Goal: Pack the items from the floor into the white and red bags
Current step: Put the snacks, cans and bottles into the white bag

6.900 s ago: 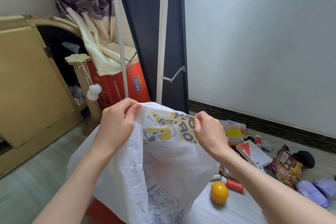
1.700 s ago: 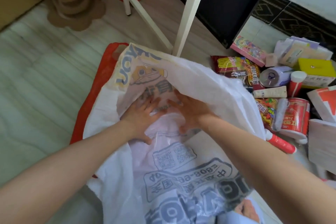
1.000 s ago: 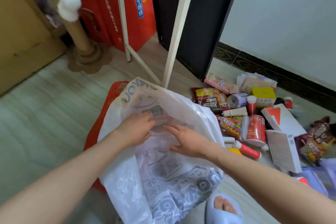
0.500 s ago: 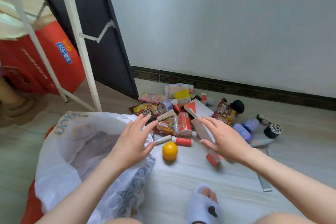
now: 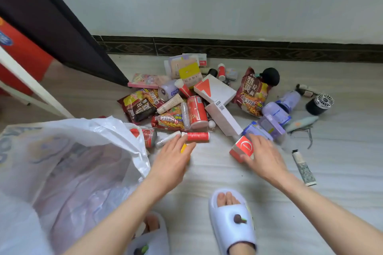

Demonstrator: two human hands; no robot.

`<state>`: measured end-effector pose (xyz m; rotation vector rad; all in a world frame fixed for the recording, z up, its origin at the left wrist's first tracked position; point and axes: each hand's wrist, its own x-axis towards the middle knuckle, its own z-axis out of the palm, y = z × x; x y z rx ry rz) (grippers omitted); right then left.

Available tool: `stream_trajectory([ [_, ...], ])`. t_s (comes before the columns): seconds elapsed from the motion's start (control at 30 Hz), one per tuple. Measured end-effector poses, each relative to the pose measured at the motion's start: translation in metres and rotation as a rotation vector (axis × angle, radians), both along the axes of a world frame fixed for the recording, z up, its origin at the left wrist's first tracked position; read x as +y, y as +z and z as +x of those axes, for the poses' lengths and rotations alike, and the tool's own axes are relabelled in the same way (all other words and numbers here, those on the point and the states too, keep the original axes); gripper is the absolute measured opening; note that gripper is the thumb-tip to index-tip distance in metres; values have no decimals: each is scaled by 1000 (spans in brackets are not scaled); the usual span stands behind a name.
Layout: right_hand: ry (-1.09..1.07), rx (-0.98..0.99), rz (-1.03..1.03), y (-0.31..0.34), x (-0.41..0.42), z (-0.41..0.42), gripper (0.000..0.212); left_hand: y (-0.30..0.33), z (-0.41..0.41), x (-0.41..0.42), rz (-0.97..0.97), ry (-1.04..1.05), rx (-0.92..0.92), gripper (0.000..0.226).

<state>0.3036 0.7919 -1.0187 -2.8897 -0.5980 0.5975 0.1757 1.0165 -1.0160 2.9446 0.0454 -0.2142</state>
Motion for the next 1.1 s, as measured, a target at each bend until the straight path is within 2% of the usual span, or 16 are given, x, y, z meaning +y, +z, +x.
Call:
stream_trajectory([
  [0.1, -20, 11, 7, -25, 5, 12, 69, -33, 22, -1, 34, 61, 80, 77],
  [0.2, -40, 50, 32, -42, 9, 17, 67, -62, 31, 4, 46, 113, 275, 76],
  [0.3, -102, 73, 100, -47, 11, 16, 62, -81, 34, 5, -26, 180, 293, 78],
  [0.43, -80, 69, 165, -40, 10, 11, 60, -76, 38, 3, -85, 222, 328, 66],
  [0.53, -75, 74, 242, -22, 13, 6, 63, -53, 36, -1, -120, 184, 254, 66],
  [0.73, 38, 62, 444, 42, 50, -10, 64, 40, 4, 3, -314, 267, -137, 74],
  [0.9, 292, 118, 421, 107, 102, -26, 63, 97, -58, 52, -253, 464, -361, 70],
  [1.0, 465, 194, 433, 135, 141, -51, 60, 97, -108, 87, -220, 671, -361, 69],
  [1.1, 711, 203, 418, 145, 187, -86, 61, 72, -149, 117, -211, 780, -147, 75],
])
